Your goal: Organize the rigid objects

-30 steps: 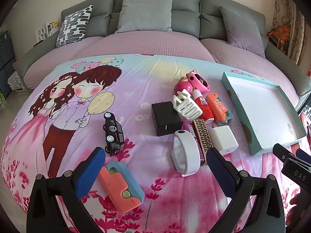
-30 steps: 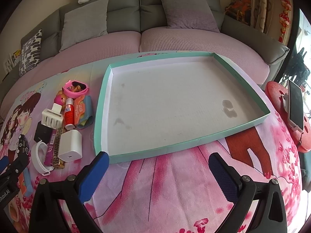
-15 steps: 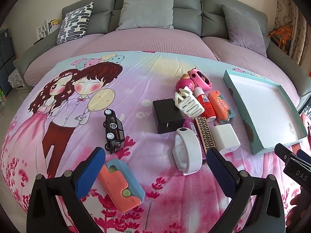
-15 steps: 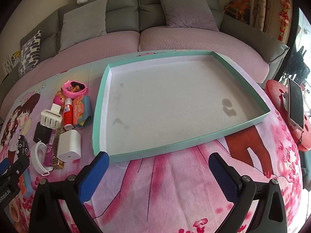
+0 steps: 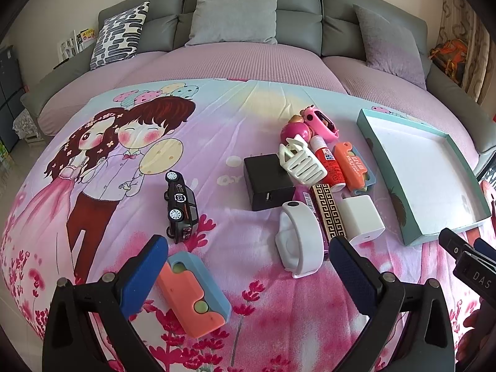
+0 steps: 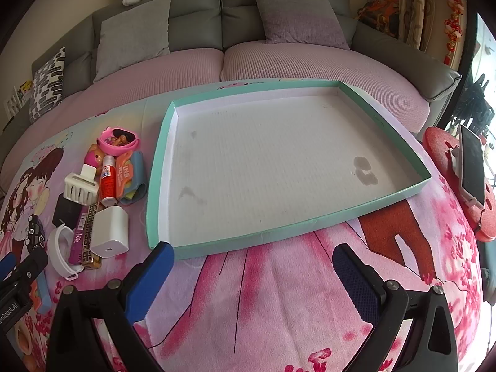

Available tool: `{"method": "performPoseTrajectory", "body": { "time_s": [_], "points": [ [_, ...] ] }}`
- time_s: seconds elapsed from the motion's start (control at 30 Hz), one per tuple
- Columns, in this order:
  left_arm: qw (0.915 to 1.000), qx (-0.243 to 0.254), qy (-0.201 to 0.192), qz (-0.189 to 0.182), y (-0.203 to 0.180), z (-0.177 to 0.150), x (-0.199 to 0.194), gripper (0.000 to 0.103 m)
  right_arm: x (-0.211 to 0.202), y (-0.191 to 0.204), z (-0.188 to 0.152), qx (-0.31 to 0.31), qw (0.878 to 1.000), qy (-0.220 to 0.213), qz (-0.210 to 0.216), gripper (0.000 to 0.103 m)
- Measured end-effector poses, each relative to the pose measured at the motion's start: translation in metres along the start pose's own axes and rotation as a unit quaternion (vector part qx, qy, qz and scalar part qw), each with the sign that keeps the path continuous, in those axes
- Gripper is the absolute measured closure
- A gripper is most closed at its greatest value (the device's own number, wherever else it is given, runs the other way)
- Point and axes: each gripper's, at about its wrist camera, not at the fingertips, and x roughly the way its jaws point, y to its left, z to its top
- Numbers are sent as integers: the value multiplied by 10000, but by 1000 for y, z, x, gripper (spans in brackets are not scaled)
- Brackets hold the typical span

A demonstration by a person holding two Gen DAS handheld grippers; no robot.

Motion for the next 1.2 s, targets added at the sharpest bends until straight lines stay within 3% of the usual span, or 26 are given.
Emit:
{"method": "performPoseTrajectory", "body": {
  "time_s": [1.07, 1.2],
  "points": [
    [9999, -56, 143, 21, 3, 0, 5, 0, 2, -1, 1, -9, 10000, 30, -1, 0],
    [9998, -141, 121, 38, 8, 2, 1, 0, -10, 1, 5, 2, 9997, -239, 48, 0]
  ]
}}
